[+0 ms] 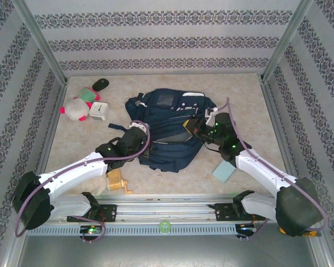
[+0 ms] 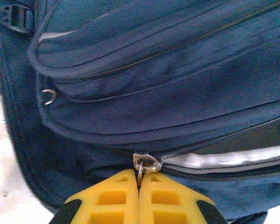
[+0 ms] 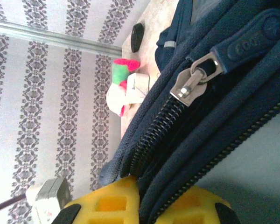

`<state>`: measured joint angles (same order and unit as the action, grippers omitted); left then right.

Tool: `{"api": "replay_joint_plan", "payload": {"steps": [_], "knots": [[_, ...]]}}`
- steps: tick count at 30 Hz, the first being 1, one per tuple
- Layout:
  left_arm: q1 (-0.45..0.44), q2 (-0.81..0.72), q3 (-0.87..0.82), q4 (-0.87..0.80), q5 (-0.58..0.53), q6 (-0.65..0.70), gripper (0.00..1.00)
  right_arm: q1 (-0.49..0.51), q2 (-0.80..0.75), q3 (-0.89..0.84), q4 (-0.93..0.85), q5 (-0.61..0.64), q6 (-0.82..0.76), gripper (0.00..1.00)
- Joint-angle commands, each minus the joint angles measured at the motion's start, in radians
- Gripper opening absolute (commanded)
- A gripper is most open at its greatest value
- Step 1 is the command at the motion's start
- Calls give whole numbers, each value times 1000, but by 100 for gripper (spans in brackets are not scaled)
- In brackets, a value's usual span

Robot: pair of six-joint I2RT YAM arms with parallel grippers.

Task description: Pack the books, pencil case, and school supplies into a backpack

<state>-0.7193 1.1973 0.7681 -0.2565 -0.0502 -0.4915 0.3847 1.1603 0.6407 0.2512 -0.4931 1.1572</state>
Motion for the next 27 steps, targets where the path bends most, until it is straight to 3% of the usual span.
{"api": "replay_joint_plan", "payload": {"steps": [1, 4, 6, 8, 10, 12, 16, 20, 27], "knots": [[86, -27, -47, 45, 101, 134, 0, -108, -11, 72, -14, -191, -77, 0], [130, -16, -63, 140, 255, 188, 0, -171, -13, 128, -216, -262, -234, 41], [136, 9, -49, 156, 295, 219, 0, -175, -44, 189, -459, -196, -434, 54], [139, 39, -26, 155, 330, 255, 0, -161, -95, 234, -662, -59, -630, 58], [142, 54, -15, 165, 355, 273, 0, -139, -145, 252, -754, 60, -763, 59], [149, 58, -16, 179, 389, 285, 0, -86, -183, 241, -733, 110, -881, 60], [159, 51, -10, 178, 419, 306, 0, 133, -166, 225, -611, 210, -1235, 64], [166, 33, -12, 184, 436, 314, 0, 240, -18, 273, -549, 194, -1454, 65], [171, 3, -21, 199, 449, 317, 0, 299, 229, 366, -516, 62, -1617, 65]]}}
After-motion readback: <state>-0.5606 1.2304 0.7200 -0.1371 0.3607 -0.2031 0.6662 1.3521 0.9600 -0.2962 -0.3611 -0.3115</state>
